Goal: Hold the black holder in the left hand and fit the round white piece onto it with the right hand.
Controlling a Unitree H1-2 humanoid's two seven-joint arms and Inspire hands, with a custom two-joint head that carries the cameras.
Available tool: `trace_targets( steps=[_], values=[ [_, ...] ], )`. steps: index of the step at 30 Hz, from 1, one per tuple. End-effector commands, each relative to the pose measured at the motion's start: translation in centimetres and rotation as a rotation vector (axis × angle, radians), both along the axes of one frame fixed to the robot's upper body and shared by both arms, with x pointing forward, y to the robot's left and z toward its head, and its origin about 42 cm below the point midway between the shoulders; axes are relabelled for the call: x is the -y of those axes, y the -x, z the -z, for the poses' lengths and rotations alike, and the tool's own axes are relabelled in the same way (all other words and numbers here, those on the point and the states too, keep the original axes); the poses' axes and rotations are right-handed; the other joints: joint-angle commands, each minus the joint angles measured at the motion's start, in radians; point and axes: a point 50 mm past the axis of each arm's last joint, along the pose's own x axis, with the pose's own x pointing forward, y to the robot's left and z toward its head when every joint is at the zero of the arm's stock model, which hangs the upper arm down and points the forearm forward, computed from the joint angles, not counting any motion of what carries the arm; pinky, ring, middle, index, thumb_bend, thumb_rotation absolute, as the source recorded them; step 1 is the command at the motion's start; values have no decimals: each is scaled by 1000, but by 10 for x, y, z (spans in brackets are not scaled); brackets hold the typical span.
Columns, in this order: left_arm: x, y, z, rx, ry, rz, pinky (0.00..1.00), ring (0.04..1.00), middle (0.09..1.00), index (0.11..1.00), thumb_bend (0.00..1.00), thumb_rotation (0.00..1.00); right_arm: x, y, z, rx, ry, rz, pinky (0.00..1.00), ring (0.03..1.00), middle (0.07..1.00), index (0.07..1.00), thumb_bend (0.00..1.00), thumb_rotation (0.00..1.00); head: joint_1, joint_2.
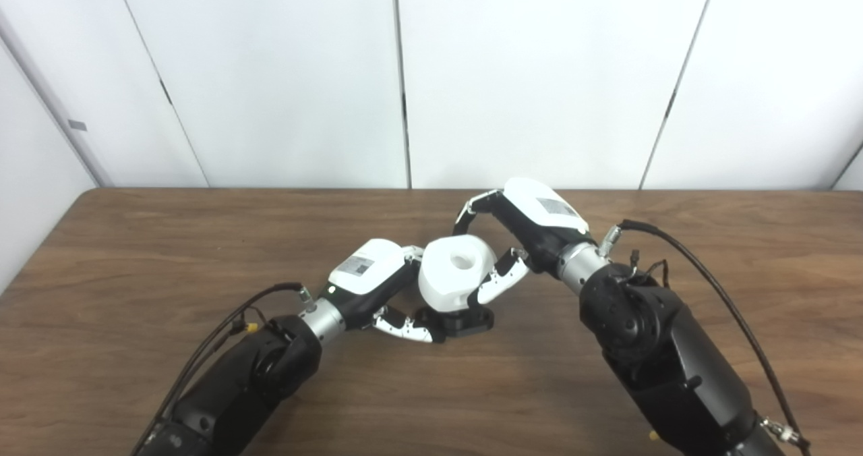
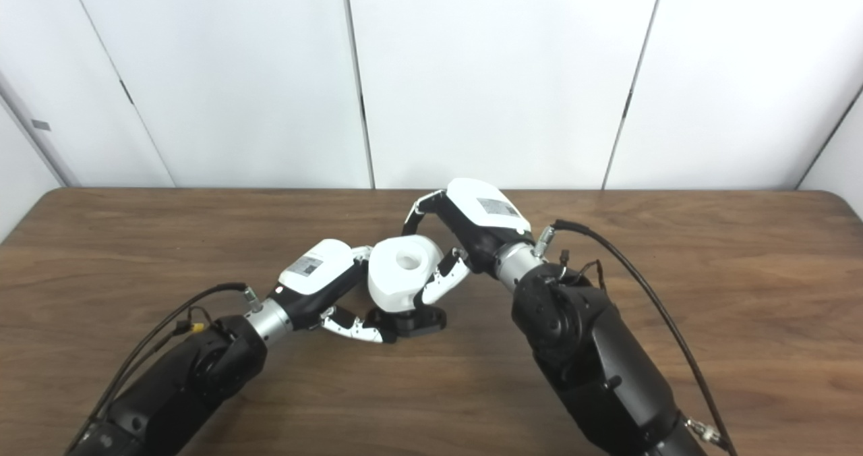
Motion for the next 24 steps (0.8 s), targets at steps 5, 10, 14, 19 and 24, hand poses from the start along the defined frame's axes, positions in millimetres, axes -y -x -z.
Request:
trace_targets(
  steps=[5, 10, 14, 19, 24],
  values=[
    [6, 8, 22, -83, -121, 20, 684, 826, 814, 484, 522, 77, -21, 6, -2, -38, 24, -114, 804, 835, 769, 481, 520, 133, -2, 4],
    [6, 8, 22, -77, -117, 24, 669, 818, 814, 484, 522, 77, -22, 5, -6, -35, 9, -110, 809, 826, 769, 482, 520, 132, 1, 7],
    [6, 8, 22, -84, -116, 23, 669, 818, 814, 484, 521, 77, -22, 5, -8, -27, 13, -110, 807, 821, 765, 481, 520, 133, -2, 7],
    [6, 8, 21, -88, -124, 22, 679, 827, 823, 485, 521, 78, -23, 3, -11, -37, 32, -85, 807, 824, 763, 481, 519, 135, -2, 9],
    [6, 8, 21, -89, -115, 18, 679, 823, 823, 484, 521, 77, -25, 3, -12, -51, 47, -50, 768, 816, 758, 481, 520, 132, -1, 14]
  ],
)
